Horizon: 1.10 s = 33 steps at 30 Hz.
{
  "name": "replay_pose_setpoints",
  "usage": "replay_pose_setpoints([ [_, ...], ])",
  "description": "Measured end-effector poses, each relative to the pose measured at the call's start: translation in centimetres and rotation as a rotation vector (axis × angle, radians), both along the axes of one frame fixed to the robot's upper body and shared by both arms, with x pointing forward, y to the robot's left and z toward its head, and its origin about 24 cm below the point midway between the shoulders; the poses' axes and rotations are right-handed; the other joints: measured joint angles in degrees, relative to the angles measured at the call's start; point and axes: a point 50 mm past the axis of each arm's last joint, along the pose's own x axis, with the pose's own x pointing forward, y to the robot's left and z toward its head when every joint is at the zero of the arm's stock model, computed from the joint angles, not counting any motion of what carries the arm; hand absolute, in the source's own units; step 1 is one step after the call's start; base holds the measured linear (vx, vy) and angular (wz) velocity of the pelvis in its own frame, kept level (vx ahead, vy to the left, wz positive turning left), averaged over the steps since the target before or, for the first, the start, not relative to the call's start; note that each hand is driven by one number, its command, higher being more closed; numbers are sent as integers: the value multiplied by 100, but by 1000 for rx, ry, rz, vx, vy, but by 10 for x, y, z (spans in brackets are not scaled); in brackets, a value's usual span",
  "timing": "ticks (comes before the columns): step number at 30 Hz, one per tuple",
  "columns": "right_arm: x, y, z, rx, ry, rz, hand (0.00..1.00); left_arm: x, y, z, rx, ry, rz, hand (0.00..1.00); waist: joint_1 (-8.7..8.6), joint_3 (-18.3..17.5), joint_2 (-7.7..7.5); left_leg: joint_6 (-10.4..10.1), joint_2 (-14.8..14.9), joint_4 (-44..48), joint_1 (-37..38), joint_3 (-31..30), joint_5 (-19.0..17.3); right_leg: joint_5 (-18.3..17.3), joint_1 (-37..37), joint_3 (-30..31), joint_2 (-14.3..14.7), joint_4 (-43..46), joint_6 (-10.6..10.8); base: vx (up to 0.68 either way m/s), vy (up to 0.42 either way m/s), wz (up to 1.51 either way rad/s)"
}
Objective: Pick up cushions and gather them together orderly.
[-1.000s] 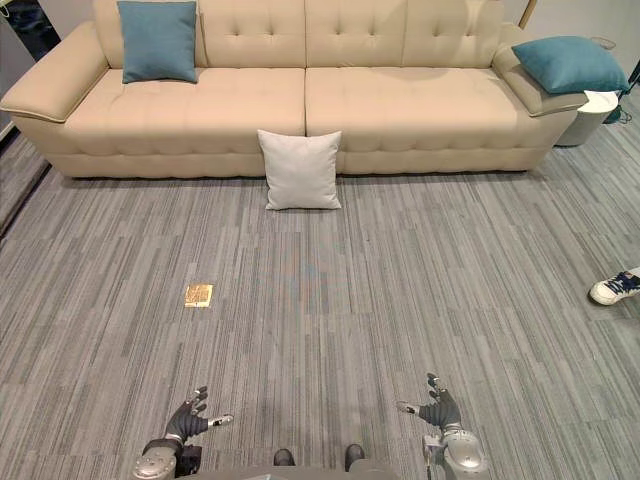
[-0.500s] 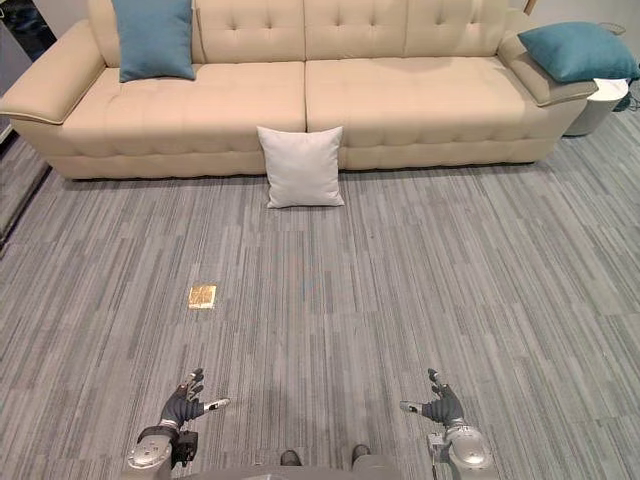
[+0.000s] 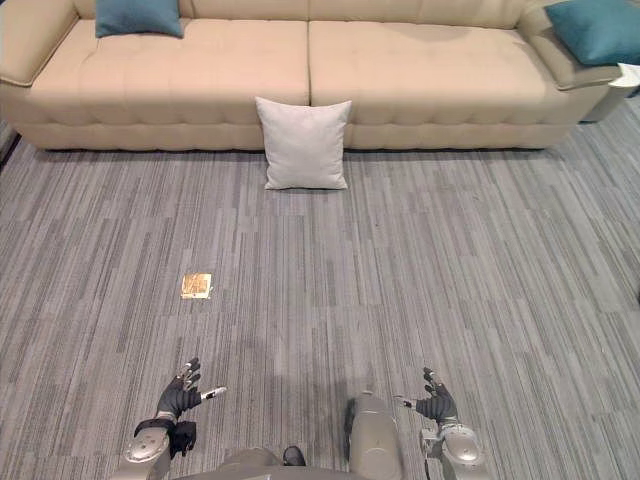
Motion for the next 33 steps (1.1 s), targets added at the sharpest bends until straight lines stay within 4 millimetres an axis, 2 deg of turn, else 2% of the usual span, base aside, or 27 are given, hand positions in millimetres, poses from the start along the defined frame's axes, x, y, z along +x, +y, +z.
replay_pose_setpoints([
  [1,-3,-1,0,-3,4,-2,0,-1,-1,-1,-5,2,2,0,-20,-44,-80,-123,21,189,58,-87,-73,496,23,63,-14,155,-230,679,-148,61],
  [2,-4,-5,0,-13,10,-4,0,-1,-7,-4,-23,11,4,0,-14,-16,103,-231,169,604,14,-97,-56,249,22,-20,9,551,-253,699,-166,28],
  [3,2,-1,4,-8,-16,8,0,-2,-7,-5,-26,18,6,0,11,-2,144,-592,352,1604,-365,-43,340,-123,159,-49,25,687,-318,698,-168,8],
  [4,4,-1,5,-7,-27,15,0,-3,-7,-6,-28,20,9,0,10,4,153,-567,430,2199,-617,-22,721,-225,286,-48,35,646,-338,720,-193,2],
  [5,8,0,9,-11,-45,23,0,-5,-9,-8,-36,29,16,0,40,32,178,-470,718,3381,-1080,47,1624,-341,755,-14,117,352,-378,708,-191,-10],
  [6,10,2,10,-9,-57,29,0,-8,-9,-9,-42,36,23,0,61,89,166,-217,1048,4425,-1410,171,1454,-382,1359,24,250,28,-441,699,-170,-16],
  [8,12,3,12,-3,-79,21,0,-8,-10,-9,-47,34,27,0,187,172,37,2,1215,5133,-1784,297,1175,-422,2190,250,302,-393,-498,551,-84,-30],
  [10,17,4,17,8,-117,1,0,-7,-8,-8,-46,23,34,0,323,200,-62,149,1192,4950,-2462,432,930,-569,2899,518,256,-941,-496,614,-7,-45],
  [11,18,4,18,12,-125,-3,0,-7,-8,-8,-45,21,38,0,350,244,-144,222,1184,4586,-2800,454,861,-705,3111,607,225,-1127,-376,634,59,-40],
  [13,20,4,17,17,-122,-10,0,-8,-8,-9,-47,27,39,0,369,275,-91,196,950,3273,-3390,253,878,-874,3396,700,110,-1264,-262,497,135,-34],
  [15,18,2,13,21,-105,-36,0,-10,-9,-10,-52,34,41,0,458,293,-122,-243,563,1364,-3523,-178,1230,-1123,3650,900,-59,-1324,-110,574,245,-57],
  [16,12,-2,10,9,-81,-44,0,-16,-11,-14,-58,56,47,0,519,227,6,-393,541,605,-3553,-450,1679,-1353,3837,1103,-12,-1373,23,576,321,-87],
  [17,7,0,5,15,-51,-51,0,-26,-9,-21,-56,100,62,0,592,128,-68,-120,479,1028,-3553,-489,2098,-1625,3928,1310,-141,-1183,51,586,334,-87],
  [18,5,1,4,20,-47,-53,0,-28,-8,-22,-57,112,68,0,620,51,-130,9,402,1233,-3594,-449,2005,-1684,3862,1411,-247,-984,53,632,331,-63],
  [19,2,1,2,20,-38,-54,0,-28,-10,-22,-64,110,68,0,612,-61,-224,181,297,1499,-3614,-281,1653,-1721,3608,1561,-427,-340,124,623,314,-40],
  [21,0,2,1,27,-28,-46,0,-28,-10,-23,-66,112,68,0,597,-54,-350,343,133,1683,-3298,-23,1230,-1492,2992,1823,-629,1322,752,609,295,-42],
  [22,0,5,-1,35,-22,-40,0,-31,-8,-24,-60,128,70,0,566,-6,-411,425,50,1680,-2852,119,960,-1171,2519,1968,-709,2717,1505,459,195,-39],
  [23,1,8,-2,37,-17,-32,0,-33,-7,-26,-55,141,69,0,506,10,-393,471,14,1659,-2523,141,797,-1199,2247,1862,-742,3540,1414,663,217,-31],
  [24,2,13,-4,41,-8,-6,0,-37,-5,-26,-46,151,66,0,429,23,-361,520,10,1513,-2034,206,660,-1381,1974,1502,-808,4046,1003,541,137,-23],
  [25,4,17,-4,44,-10,14,0,-37,-4,-26,-43,150,67,0,388,24,-322,515,17,1297,-1682,224,587,-1514,1711,1200,-812,4051,753,631,127,-24],
  [26,9,21,-3,46,-18,36,0,-36,-2,-25,-39,143,68,0,384,45,-273,498,32,1044,-1392,229,577,-1629,1460,907,-787,3821,569,502,43,-15],
  [27,14,24,-1,47,-29,51,0,-31,0,-22,-34,125,66,0,325,84,-202,492,109,766,-1062,236,580,-1693,1122,545,-647,2956,447,491,20,0],
  [28,14,24,-1,46,-32,51,0,-29,0,-22,-35,122,65,0,318,93,-187,492,126,735,-1006,236,580,-1692,1060,510,-605,2735,447,491,-17,15],
  [29,15,22,0,40,-32,49,0,-24,-1,-20,-40,105,65,0,318,125,-136,489,201,615,-839,221,582,-1569,878,454,-441,1744,426,494,-48,28],
  [31,12,20,-1,34,-24,48,0,-19,-1,-18,-40,90,63,0,315,102,-184,175,217,553,-657,141,561,-733,849,535,-256,54,357,524,-94,51],
  [32,3,17,-5,27,3,44,0,-20,-1,-18,-38,95,64,0,300,85,-258,-118,200,628,-489,6,393,579,960,752,-206,-548,239,557,-147,48],
  [33,2,9,-4,-2,18,49,0,-20,-10,-22,-68,102,72,0,308,91,16,-312,415,847,-454,-133,307,620,982,612,-74,-227,12,537,-138,42],
])
